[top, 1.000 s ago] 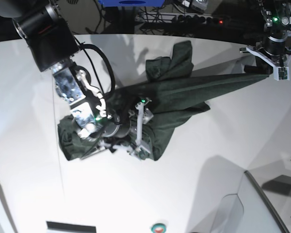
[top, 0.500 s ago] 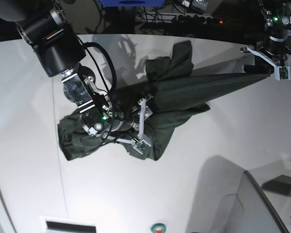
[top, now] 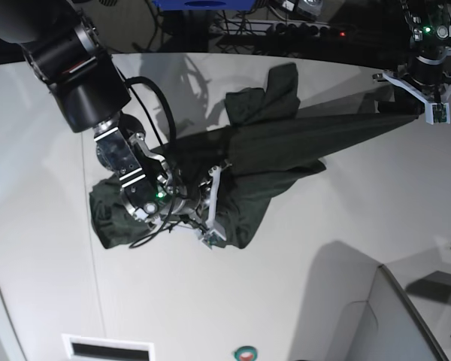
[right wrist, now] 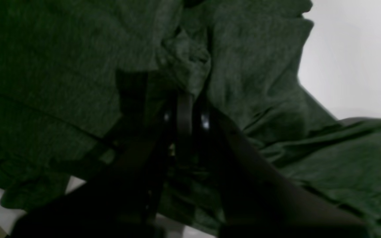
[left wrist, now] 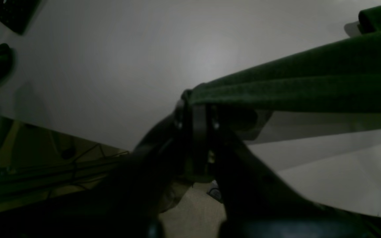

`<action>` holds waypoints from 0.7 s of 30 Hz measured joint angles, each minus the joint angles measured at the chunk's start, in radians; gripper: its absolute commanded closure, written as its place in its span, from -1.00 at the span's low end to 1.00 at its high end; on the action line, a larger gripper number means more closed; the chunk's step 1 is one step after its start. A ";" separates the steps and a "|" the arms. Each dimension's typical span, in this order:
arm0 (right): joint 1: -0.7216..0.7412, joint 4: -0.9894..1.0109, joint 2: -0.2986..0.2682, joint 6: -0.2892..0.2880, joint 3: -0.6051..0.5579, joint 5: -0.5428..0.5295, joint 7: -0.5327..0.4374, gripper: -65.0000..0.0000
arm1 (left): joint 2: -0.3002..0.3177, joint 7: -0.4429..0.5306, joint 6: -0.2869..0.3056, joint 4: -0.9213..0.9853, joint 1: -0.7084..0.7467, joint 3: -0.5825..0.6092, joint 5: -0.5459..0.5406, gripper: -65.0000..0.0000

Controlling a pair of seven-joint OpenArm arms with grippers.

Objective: Layout the t-shirt on the table in an organized manner, then fold the t-shirt properly
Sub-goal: 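Lift and drag the grasped edge away from the left gripper, spreading the shirt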

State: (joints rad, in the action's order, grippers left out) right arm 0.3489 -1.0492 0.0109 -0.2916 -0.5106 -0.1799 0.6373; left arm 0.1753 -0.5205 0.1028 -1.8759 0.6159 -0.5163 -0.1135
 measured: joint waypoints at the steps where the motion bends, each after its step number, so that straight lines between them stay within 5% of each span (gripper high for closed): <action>1: 0.014 0.000 -0.001 0.000 0.000 0.000 0.001 0.99 | 0.000 0.000 0.000 0.000 0.000 0.000 0.000 1.00; 11: 0.227 0.000 -0.143 0.000 0.003 0.000 -0.014 1.00 | 0.008 0.000 0.000 0.000 -0.003 0.000 0.000 1.00; 21: 0.412 0.130 -0.209 -0.001 0.003 0.000 -0.227 1.00 | 0.005 0.000 0.000 0.000 0.000 0.000 0.000 1.00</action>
State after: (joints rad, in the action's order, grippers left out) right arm 0.7605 -0.9192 -0.1982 -0.2924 -0.5076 -0.1802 0.4099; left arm 0.1799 -0.5205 0.1028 -1.8755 0.6155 -0.5163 -0.1135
